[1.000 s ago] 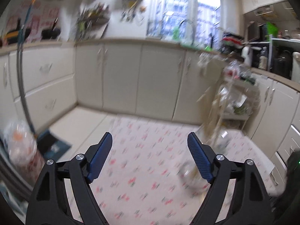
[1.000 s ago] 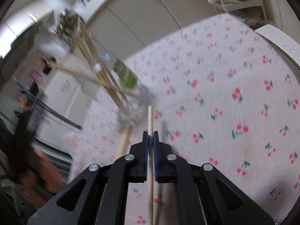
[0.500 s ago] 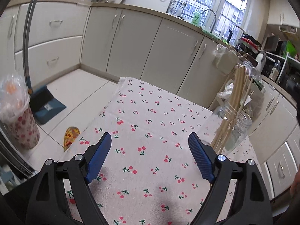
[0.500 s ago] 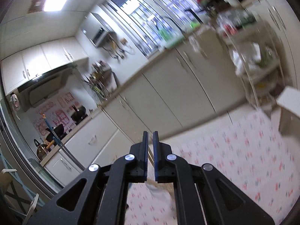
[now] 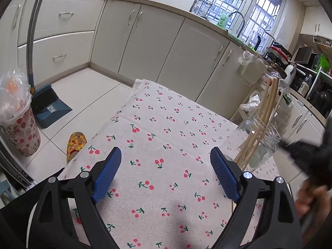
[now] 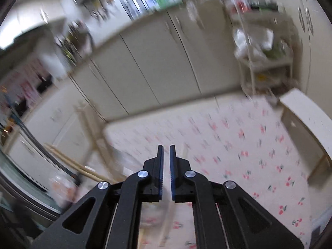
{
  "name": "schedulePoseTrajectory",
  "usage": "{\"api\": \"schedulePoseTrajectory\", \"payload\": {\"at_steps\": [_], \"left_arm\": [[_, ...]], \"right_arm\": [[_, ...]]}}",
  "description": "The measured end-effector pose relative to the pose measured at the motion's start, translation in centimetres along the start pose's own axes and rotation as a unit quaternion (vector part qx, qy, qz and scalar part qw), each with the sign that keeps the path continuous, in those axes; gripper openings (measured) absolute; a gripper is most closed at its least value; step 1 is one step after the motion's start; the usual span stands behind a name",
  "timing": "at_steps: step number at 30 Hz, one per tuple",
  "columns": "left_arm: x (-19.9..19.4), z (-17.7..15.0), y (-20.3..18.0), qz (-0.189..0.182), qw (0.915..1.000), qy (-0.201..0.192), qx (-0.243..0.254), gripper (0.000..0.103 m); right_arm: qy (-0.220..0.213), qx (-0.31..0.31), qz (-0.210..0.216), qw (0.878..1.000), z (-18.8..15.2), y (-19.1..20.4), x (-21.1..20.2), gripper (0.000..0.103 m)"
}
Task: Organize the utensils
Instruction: 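Grasp a chopstick on the cloth with the right gripper, then lift the chopstick in the right gripper up over the glass jar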
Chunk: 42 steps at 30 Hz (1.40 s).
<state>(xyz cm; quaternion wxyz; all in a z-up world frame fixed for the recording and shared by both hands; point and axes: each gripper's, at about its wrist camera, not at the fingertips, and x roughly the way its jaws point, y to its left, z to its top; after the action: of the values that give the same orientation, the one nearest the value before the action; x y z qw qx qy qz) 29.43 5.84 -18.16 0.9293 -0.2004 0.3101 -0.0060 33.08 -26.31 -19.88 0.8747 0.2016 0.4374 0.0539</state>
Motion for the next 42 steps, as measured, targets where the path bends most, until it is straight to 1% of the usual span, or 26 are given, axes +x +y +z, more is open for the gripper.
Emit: {"api": "schedulePoseTrajectory", "payload": {"at_steps": [2, 3, 4, 5, 6, 10, 15, 19, 23, 26, 28, 30, 32, 33, 34, 36, 38, 39, 40, 42], "left_arm": [[0.1, 0.0, -0.1, -0.001, 1.0000, 0.003, -0.001, 0.084], [0.1, 0.0, -0.1, -0.001, 1.0000, 0.004, -0.001, 0.084], [0.2, -0.1, -0.1, -0.002, 1.0000, 0.005, -0.002, 0.084], [0.2, -0.1, -0.1, -0.002, 1.0000, 0.007, -0.002, 0.084], [0.3, -0.1, -0.1, -0.003, 1.0000, 0.008, -0.002, 0.084], [0.6, -0.1, -0.1, -0.004, 0.9999, 0.013, -0.002, 0.084], [0.8, -0.1, -0.4, -0.003, 0.9998, 0.018, 0.003, 0.084], [1.0, -0.2, -0.6, 0.000, 0.9998, 0.021, 0.003, 0.084], [1.1, -0.2, -0.8, 0.002, 0.9997, 0.023, 0.005, 0.084], [1.1, -0.2, -0.8, 0.002, 0.9997, 0.024, 0.003, 0.084], [1.1, -0.2, -0.7, 0.002, 0.9997, 0.024, 0.002, 0.084], [1.1, -0.2, -0.5, 0.001, 0.9997, 0.024, 0.001, 0.084], [1.1, -0.2, -0.4, 0.000, 0.9997, 0.024, 0.000, 0.084], [1.1, -0.2, -0.4, 0.000, 0.9997, 0.024, 0.000, 0.084], [1.1, -0.2, -0.4, -0.001, 0.9997, 0.024, 0.000, 0.084], [1.1, -0.2, -0.2, -0.002, 0.9997, 0.024, -0.002, 0.084], [1.2, -0.1, -0.1, -0.004, 0.9996, 0.026, -0.003, 0.084], [1.3, -0.1, -0.1, -0.004, 0.9996, 0.027, -0.003, 0.084], [1.3, -0.1, -0.1, -0.004, 0.9996, 0.028, -0.003, 0.084], [1.4, -0.2, -0.3, -0.003, 0.9996, 0.029, -0.001, 0.084]], "right_arm": [[0.022, -0.003, -0.003, 1.000, -0.3, -0.4, 2.3, 0.007], [0.028, -0.009, -0.009, 1.000, -0.3, -0.4, 3.2, 0.008], [0.031, -0.014, -0.011, 0.999, -0.4, -0.5, 3.8, 0.018], [0.035, -0.016, -0.010, 0.999, -0.3, -0.5, 4.3, 0.025], [0.039, -0.017, -0.014, 0.999, -0.1, -0.6, 4.9, 0.029], [0.052, -0.048, -0.033, 0.997, 0.2, -0.7, 6.2, 0.029], [0.084, -0.092, -0.047, 0.991, 0.1, -0.7, 8.1, 0.029], [0.086, -0.117, -0.055, 0.988, 0.7, -0.2, 8.9, 0.029], [0.097, -0.164, -0.070, 0.979, 1.0, 0.5, 9.6, 0.029], [0.104, -0.214, -0.084, 0.968, 0.5, 1.2, 9.4, 0.025], [0.113, -0.226, -0.083, 0.964, 0.2, 1.1, 9.1, 0.012], [0.118, -0.231, -0.085, 0.962, -0.1, 0.9, 8.5, 0.009], [0.124, -0.219, -0.078, 0.965, -0.4, 0.1, 7.7, 0.006], [0.126, -0.203, -0.072, 0.968, -0.5, -0.4, 7.2, 0.006], [0.127, -0.186, -0.064, 0.972, -0.5, -0.9, 6.7, 0.006], [0.116, -0.127, -0.029, 0.985, -0.4, -2.1, 4.9, 0.006], [0.091, -0.079, 0.006, 0.993, 0.1, -2.5, 2.6, 0.006], [0.069, -0.053, 0.029, 0.996, 0.5, -2.4, 1.1, 0.006], [0.050, -0.036, 0.047, 0.997, 1.1, -2.1, -0.2, 0.006], [-0.007, -0.001, 0.094, 0.996, 2.2, -1.1, -3.3, 0.006]]}}
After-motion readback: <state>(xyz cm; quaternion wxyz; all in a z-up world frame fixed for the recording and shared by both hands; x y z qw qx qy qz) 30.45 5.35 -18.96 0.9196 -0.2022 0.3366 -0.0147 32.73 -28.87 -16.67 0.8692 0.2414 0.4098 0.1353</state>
